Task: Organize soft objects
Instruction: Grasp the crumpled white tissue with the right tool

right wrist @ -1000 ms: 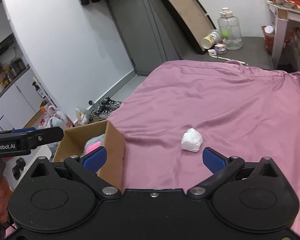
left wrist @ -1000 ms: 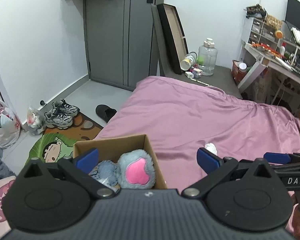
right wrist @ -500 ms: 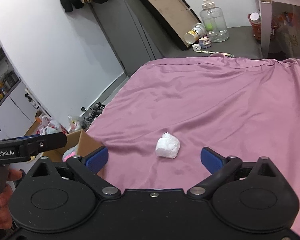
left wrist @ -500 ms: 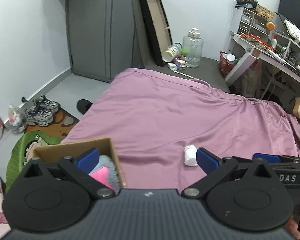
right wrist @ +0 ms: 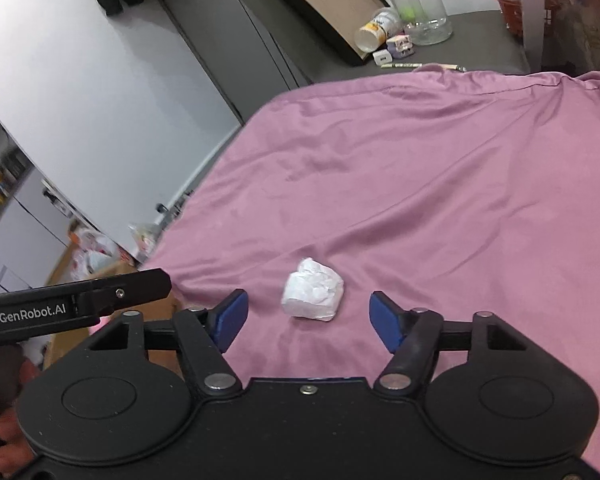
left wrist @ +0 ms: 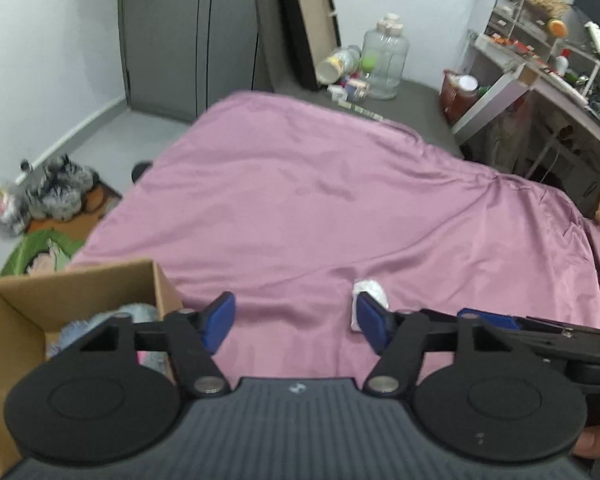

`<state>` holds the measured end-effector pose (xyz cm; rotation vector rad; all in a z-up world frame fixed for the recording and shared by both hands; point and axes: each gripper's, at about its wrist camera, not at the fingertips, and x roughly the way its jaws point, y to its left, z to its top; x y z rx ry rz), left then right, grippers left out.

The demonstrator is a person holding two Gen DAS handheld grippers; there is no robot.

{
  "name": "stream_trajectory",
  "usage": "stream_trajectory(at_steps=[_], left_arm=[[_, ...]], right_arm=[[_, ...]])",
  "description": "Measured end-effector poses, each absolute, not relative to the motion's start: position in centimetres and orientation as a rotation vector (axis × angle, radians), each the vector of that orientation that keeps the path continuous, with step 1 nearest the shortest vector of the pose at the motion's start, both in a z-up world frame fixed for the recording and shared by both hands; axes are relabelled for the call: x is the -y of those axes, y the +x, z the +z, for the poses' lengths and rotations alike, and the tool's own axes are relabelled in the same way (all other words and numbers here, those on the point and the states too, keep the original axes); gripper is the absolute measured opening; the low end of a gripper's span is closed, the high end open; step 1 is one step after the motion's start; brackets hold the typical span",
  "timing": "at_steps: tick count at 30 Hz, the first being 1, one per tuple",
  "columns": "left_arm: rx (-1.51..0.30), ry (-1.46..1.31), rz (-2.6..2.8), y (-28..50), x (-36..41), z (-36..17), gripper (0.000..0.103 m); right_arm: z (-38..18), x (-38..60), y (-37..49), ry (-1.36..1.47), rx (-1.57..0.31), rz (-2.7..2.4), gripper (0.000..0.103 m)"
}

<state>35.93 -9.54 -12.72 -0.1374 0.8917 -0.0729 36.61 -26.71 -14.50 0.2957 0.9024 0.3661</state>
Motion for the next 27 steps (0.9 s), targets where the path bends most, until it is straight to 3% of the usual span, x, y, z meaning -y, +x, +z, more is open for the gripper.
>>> stream_trajectory(at_steps=[2,12,14,15,27], left_arm=[[-0.918,-0.151,-0.075,36.4,9.5,-13.4,0.053],[-0.948,-0.155,-0.035,37.6,9.5,-15.1,0.053],[-0.949,-0.167,-0.023,37.8,9.2,-15.2,0.053],[-0.947,-0.174,-0.019,37.9,9.2,-15.2,0.053],[-0.956,-0.189,-0.117,38.0,10.7,-15.2,0.054]], right_arm=[[-15.3,26.6,37.3,0.312,-0.914,0.372,0.064],[-18.5,24.9,40.0,0.323,-0.965,0.385,0.064],[-19.0,24.6,40.3,0.323,-0.979,0.386,0.058],[-19.3,24.5,40.4,0.325,-0.986,0.386,0.043],[-18.5,23.9,38.5,0.244,-0.937,0.432,0.041]])
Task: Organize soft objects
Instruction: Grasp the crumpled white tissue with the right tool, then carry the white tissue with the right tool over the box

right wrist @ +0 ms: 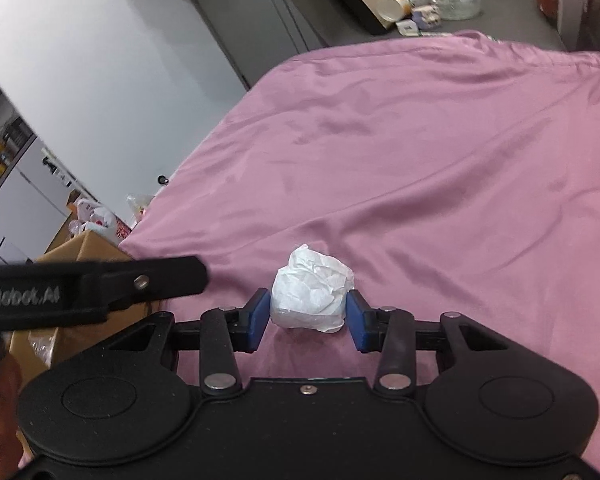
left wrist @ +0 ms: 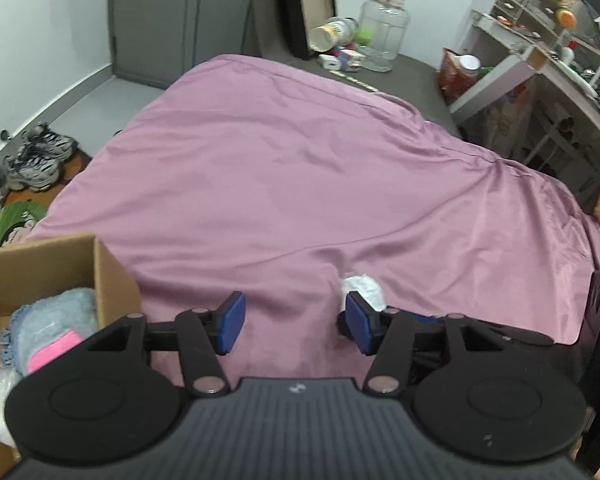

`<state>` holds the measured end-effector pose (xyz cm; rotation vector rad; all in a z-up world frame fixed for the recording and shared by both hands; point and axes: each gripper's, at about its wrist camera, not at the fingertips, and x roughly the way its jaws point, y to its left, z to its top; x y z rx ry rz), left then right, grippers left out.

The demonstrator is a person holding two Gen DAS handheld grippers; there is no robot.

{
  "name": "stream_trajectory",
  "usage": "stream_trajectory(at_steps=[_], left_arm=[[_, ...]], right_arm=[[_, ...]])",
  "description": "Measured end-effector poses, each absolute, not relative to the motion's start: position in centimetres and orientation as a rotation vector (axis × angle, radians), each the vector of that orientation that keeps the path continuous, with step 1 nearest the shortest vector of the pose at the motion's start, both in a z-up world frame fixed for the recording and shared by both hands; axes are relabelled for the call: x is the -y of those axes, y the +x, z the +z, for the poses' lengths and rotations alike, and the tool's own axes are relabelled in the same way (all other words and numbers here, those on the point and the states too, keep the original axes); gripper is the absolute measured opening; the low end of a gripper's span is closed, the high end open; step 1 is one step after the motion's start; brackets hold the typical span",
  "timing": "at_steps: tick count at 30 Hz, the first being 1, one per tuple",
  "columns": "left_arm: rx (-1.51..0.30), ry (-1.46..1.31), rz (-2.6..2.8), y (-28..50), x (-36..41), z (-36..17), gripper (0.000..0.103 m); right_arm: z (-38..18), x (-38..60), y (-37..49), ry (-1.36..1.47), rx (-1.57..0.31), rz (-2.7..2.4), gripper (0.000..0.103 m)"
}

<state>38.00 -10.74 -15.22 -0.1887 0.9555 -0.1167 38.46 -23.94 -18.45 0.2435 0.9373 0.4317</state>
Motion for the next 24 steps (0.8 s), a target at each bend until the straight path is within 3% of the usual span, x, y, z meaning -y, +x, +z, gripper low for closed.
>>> stream_trajectory(at_steps=[24], left_arm=[[-0.891,-0.366,-0.206,33.4,7.1,-10.0,0.05]], right_arm=[[-9.0,19.5,32.2,0.162,-0.759,0.69,0.041]])
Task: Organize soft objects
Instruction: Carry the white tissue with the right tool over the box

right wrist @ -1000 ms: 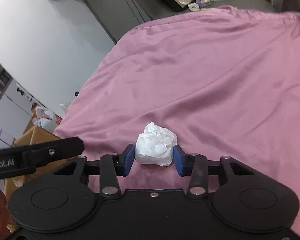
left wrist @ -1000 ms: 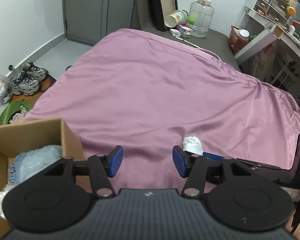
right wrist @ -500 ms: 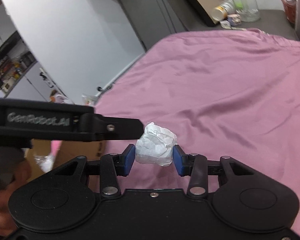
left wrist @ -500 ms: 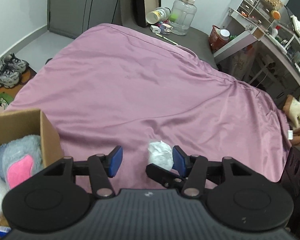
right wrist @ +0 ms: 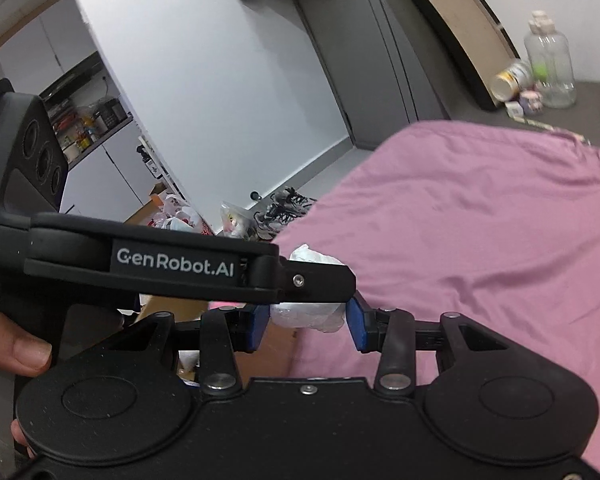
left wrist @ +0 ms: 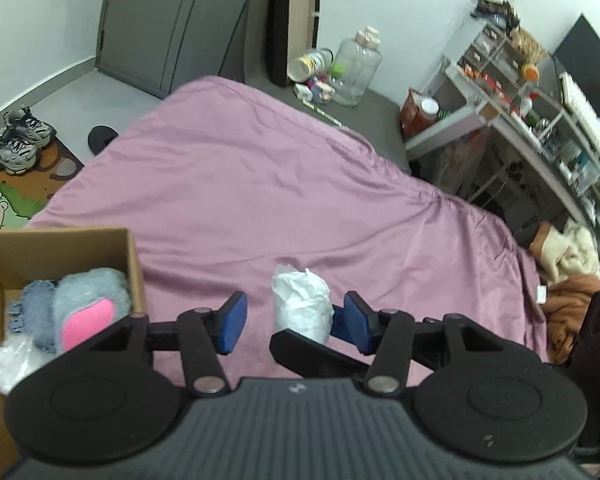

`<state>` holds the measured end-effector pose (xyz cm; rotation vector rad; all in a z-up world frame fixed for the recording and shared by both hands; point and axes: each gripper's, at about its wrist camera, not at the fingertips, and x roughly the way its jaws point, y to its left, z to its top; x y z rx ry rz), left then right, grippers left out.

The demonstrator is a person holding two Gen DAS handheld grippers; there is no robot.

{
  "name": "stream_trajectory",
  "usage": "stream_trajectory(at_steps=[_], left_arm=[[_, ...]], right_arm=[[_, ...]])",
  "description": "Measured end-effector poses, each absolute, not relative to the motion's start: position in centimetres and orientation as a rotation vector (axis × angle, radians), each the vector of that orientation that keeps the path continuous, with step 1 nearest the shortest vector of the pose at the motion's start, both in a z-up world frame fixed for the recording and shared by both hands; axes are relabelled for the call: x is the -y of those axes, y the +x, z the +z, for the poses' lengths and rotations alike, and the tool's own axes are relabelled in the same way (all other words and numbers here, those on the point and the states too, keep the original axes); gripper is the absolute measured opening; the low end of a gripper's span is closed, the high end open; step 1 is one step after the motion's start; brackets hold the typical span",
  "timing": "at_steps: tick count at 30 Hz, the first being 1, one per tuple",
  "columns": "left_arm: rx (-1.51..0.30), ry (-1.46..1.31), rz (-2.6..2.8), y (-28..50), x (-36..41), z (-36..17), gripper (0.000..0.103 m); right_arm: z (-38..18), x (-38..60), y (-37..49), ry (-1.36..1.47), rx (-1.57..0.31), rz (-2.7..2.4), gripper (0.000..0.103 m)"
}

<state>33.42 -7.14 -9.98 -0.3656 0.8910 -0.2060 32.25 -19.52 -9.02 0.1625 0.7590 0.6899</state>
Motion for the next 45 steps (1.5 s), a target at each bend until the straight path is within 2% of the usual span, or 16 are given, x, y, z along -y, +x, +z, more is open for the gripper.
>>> stream_trajectory(at_steps=[5,8,22,34,45], left_arm=[[-0.851,-0.4,-0.194,31.6,5.0,-8.9,0.032],[-0.828,-0.421,-0.184,30.5,3.4,-8.4,0.03],[-0.746,-0.442,-0.139,25.9,-3.4,-6.7,0.029],[-0.74,-0.432,-0.17,25.4,-7.6,-6.2,0.029],[-0.816,-0.489,-0.181,25.7,-10.0,-10.2,0.029]], right_arm=[[-7.9,17.5,30.9,0.134,-0.742,0.721,0.041],[-7.3,16.0,30.3,0.126,-0.739,0.733,0.041],[-5.5,9.4,27.6,0.056,-0.712,0.788,0.041],[-4.7,5.6,27.2,0.032,-0.73,0.778,0.042],[-7.4,3.6,27.6,0.041,-0.865,0.739,0.042]])
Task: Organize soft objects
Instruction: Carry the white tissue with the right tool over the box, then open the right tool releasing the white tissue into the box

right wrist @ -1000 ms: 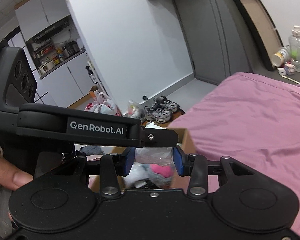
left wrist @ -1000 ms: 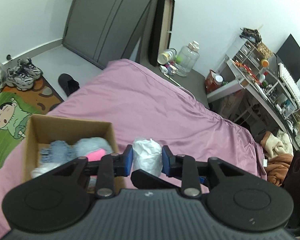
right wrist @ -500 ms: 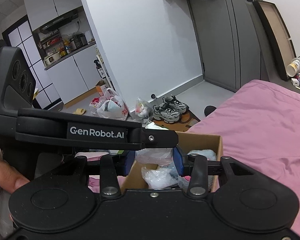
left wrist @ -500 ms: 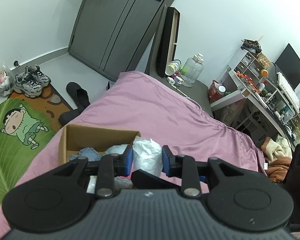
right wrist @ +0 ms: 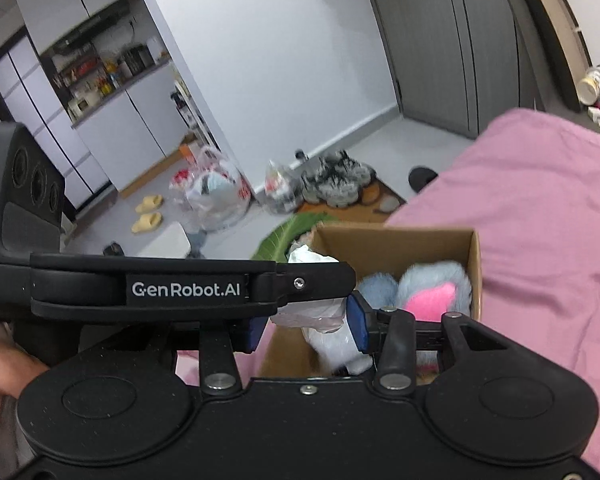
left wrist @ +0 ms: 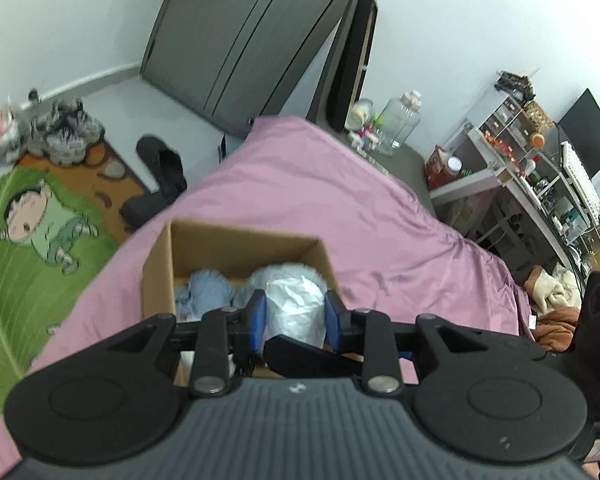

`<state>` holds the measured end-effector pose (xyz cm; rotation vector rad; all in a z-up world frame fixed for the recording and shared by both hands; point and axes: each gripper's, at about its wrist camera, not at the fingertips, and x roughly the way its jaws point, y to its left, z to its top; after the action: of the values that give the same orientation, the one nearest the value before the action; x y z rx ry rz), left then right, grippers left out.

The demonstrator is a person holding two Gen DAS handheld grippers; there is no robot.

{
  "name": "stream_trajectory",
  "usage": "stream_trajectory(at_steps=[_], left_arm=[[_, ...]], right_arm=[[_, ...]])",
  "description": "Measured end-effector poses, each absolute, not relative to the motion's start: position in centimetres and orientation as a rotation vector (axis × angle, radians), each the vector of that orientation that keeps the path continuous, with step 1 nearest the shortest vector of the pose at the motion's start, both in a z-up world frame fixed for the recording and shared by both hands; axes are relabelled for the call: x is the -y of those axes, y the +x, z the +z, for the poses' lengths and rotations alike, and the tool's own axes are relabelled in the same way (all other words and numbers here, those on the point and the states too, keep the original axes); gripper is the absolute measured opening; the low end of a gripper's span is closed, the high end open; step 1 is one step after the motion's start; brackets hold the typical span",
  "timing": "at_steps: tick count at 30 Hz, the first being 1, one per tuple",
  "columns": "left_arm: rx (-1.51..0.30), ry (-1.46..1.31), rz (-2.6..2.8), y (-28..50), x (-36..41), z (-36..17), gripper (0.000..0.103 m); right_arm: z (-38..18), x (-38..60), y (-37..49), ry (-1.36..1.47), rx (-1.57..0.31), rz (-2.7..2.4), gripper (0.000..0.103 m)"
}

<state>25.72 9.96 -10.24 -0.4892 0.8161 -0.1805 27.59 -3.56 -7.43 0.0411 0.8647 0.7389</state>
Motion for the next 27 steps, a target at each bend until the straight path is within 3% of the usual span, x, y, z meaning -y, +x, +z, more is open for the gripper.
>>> stream_trajectory(at_steps=[8,17,20,24,26,27], left_arm=[[-0.891,-0.506,-0.206,26.2,-8.6,-13.6,0.03],[-0.935,-0.573,-0.159,26.6,-7.8,-15.5,0.037],[-0.907,-0.558,-0.146,26.2,-7.9,-14.6,0.05],[-0.875,-0.536,-0.111,25.6,-8.0,-13.2,0.061],[-0.86,-0.519,-0.084,25.2,-8.0,-12.4,0.076],[-0.851,-0.509,-0.065,24.8,-8.1,-12.0,0.079]], right_arm=[[-9.6,5.0,27.0,0.046,-0.942,0.675,0.043],[-10.7,6.2,26.6,0.053,-0.986,0.587,0.053],[-10.2,6.9,26.5,0.086,-0.972,0.587,0.059],[-9.6,7.5,26.6,0.114,-0.963,0.583,0.062],[-9.2,7.9,26.4,0.127,-0.957,0.582,0.062],[-9.1,8.0,26.3,0.132,-0.956,0.581,0.064]])
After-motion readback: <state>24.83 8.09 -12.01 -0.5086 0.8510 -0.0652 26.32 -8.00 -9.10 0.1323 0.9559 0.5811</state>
